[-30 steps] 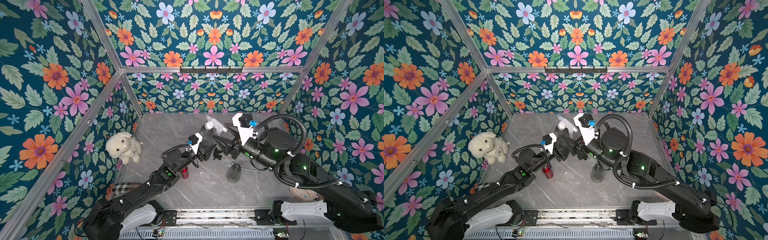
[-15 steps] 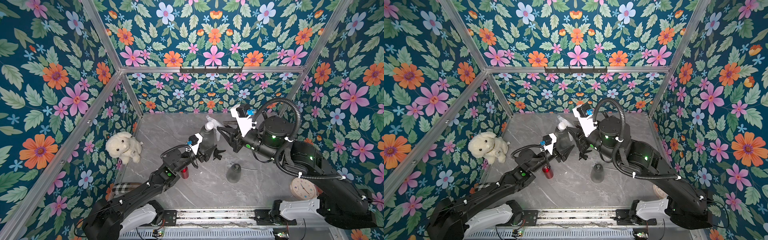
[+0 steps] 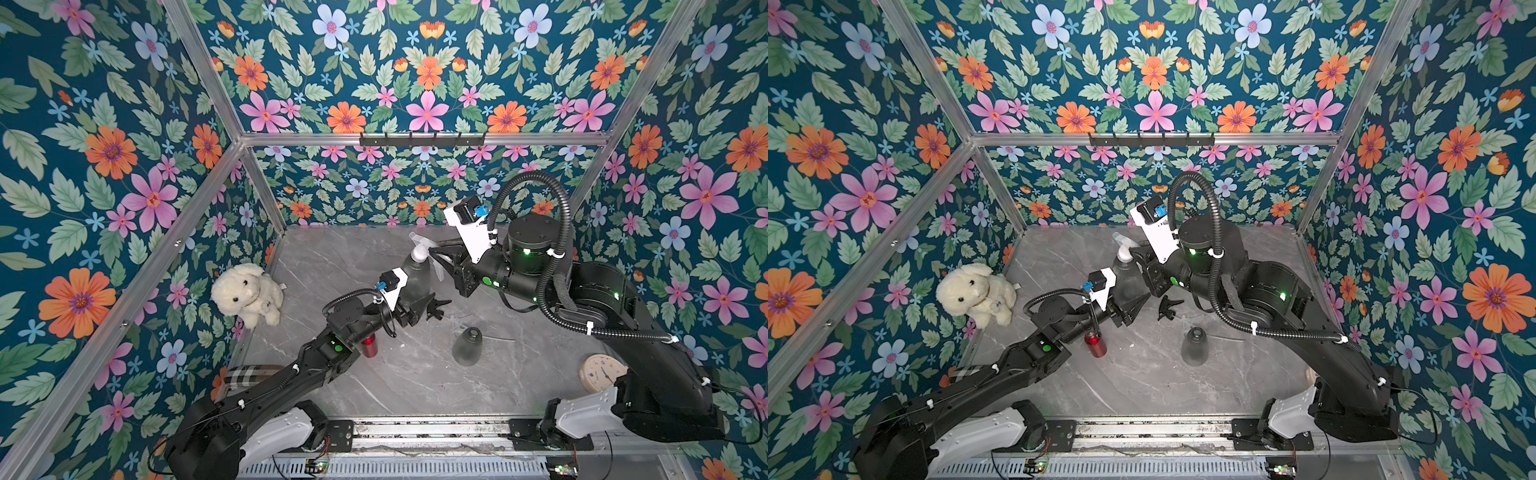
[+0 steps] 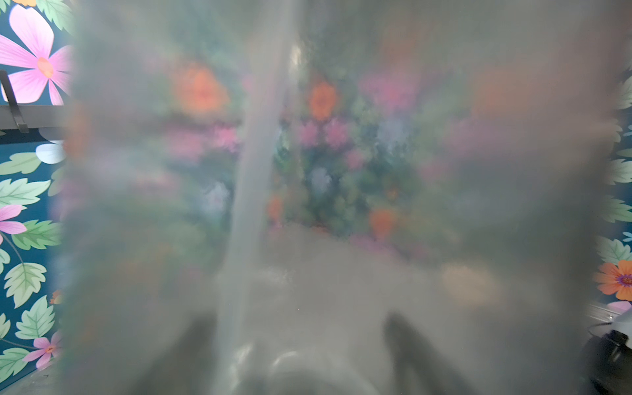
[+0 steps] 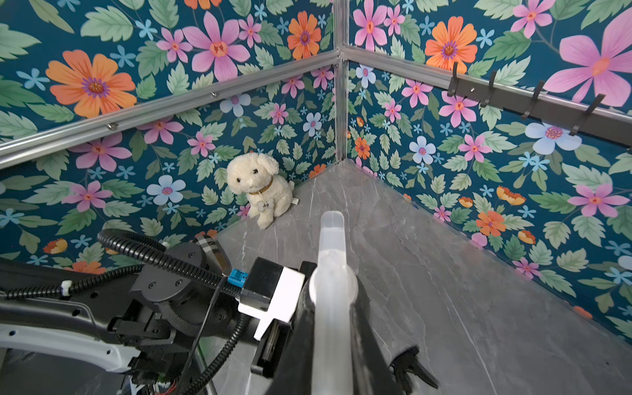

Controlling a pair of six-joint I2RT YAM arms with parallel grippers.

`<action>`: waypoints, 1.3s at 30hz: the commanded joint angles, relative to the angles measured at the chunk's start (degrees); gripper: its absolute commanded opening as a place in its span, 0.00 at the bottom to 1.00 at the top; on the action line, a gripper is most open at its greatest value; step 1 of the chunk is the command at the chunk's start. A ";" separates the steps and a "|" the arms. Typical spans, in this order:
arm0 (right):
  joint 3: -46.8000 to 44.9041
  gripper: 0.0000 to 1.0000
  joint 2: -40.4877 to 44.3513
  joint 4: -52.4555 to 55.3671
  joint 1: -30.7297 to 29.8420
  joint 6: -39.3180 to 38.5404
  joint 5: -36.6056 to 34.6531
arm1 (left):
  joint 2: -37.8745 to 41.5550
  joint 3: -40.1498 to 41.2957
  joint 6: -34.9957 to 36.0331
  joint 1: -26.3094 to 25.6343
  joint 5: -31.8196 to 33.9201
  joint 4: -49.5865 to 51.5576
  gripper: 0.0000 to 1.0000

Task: Attach spray nozzles to spray bottles
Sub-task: Screw the spray nozzle on the spray bottle.

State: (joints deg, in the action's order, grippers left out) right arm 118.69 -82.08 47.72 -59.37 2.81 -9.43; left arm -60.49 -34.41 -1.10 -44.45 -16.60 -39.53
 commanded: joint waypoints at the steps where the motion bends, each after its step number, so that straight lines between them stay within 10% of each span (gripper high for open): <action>1: 4.14 0.17 -2.00 3.78 0.19 -1.23 0.04 | 0.03 -0.38 1.79 0.07 -2.23 0.11 0.00; 16: 19.63 0.15 -11.09 19.01 2.35 1.08 5.63 | 1.35 0.10 5.64 0.00 -0.98 1.92 0.00; 28: 19.15 0.06 -10.10 20.94 6.41 2.88 17.80 | 3.24 0.84 7.24 0.03 -1.43 2.33 0.00; 39: 16.42 0.00 -9.45 19.77 6.53 2.77 14.99 | 3.02 -0.15 7.00 -0.02 -1.04 3.09 0.00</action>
State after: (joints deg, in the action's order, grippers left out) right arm 135.57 -90.98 65.67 -52.01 5.63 6.15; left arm -57.30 -33.47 4.78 -44.45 -16.91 -33.04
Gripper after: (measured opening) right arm 0.171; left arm 0.789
